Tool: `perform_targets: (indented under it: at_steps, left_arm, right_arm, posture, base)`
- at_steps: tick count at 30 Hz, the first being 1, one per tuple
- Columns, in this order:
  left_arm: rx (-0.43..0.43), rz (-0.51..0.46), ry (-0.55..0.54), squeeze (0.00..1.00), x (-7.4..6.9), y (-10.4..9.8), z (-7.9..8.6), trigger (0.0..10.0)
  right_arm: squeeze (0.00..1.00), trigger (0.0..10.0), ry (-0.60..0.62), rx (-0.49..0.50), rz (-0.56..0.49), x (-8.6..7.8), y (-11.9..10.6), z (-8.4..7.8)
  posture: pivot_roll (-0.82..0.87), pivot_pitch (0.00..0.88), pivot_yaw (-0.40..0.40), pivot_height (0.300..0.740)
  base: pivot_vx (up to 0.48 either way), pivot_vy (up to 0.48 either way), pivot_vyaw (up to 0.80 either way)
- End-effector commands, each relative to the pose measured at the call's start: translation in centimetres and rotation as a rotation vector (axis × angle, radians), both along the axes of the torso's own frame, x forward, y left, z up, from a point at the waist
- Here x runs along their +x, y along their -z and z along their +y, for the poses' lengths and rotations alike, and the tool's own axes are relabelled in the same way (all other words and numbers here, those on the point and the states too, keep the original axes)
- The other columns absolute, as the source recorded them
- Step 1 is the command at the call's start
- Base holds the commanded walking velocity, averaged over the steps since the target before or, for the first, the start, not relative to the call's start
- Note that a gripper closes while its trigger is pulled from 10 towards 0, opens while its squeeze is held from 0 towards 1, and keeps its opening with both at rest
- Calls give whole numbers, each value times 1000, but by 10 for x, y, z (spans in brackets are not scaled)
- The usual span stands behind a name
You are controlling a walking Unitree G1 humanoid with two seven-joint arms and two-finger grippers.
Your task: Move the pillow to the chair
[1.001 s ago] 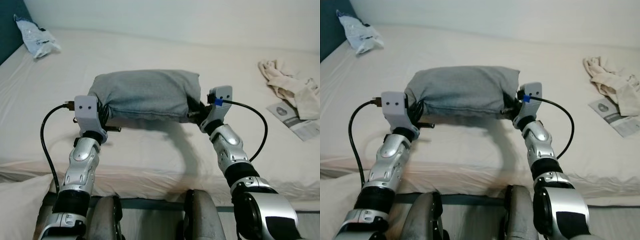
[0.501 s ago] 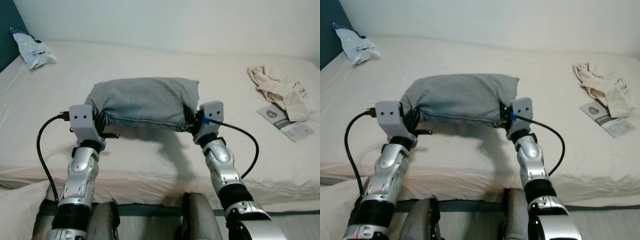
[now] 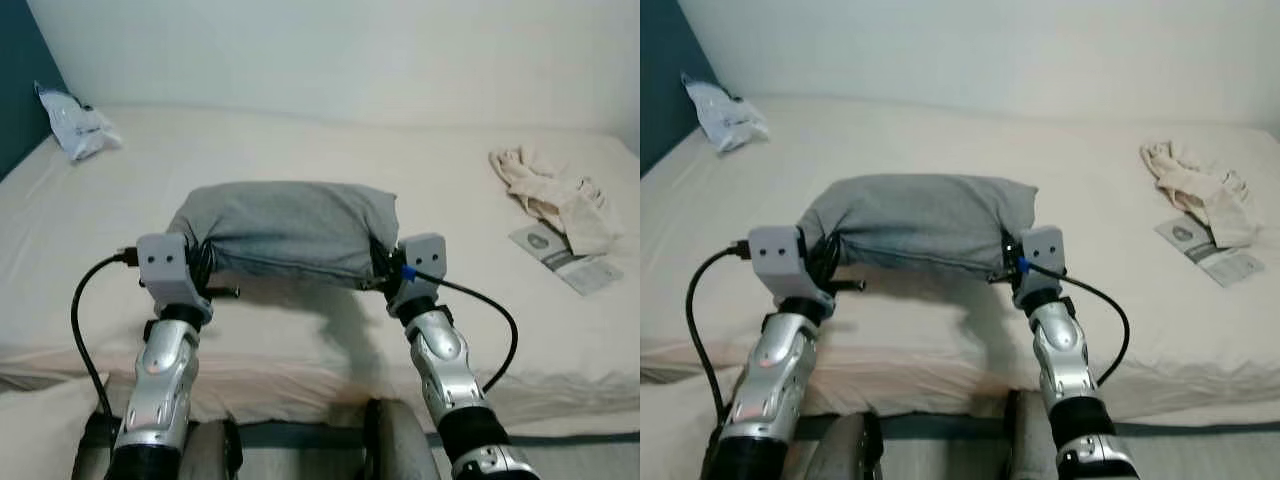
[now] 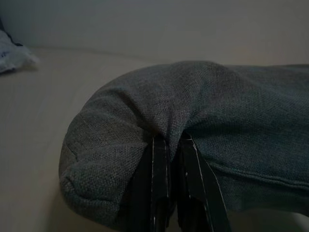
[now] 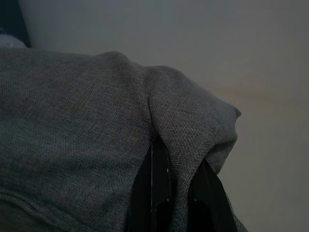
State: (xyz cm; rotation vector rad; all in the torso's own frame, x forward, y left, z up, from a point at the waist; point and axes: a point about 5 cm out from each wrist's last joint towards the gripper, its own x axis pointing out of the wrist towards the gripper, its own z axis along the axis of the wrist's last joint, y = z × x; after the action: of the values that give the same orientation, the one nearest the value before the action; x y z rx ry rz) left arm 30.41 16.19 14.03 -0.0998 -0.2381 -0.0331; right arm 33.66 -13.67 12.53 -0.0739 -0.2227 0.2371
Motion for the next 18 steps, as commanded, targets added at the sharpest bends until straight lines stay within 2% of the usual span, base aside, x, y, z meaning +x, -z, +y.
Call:
perform_targets:
  at_steps: [1, 18]
  left_arm:
    - [14, -57, 29, 0, -1, -12, -8, 10000]
    - [-19, -57, 19, 0, -5, -11, -8, 10000]
  right_arm:
    - [0, 10000, -33, -13, -32, -2, -7, 8]
    - [0, 10000, -42, -15, -22, -4, -8, 10]
  posture:
    - [46, 63, -22, 652]
    - [43, 57, -35, 737]
  base:
    - [0, 0, 0]
    - [0, 0, 0]
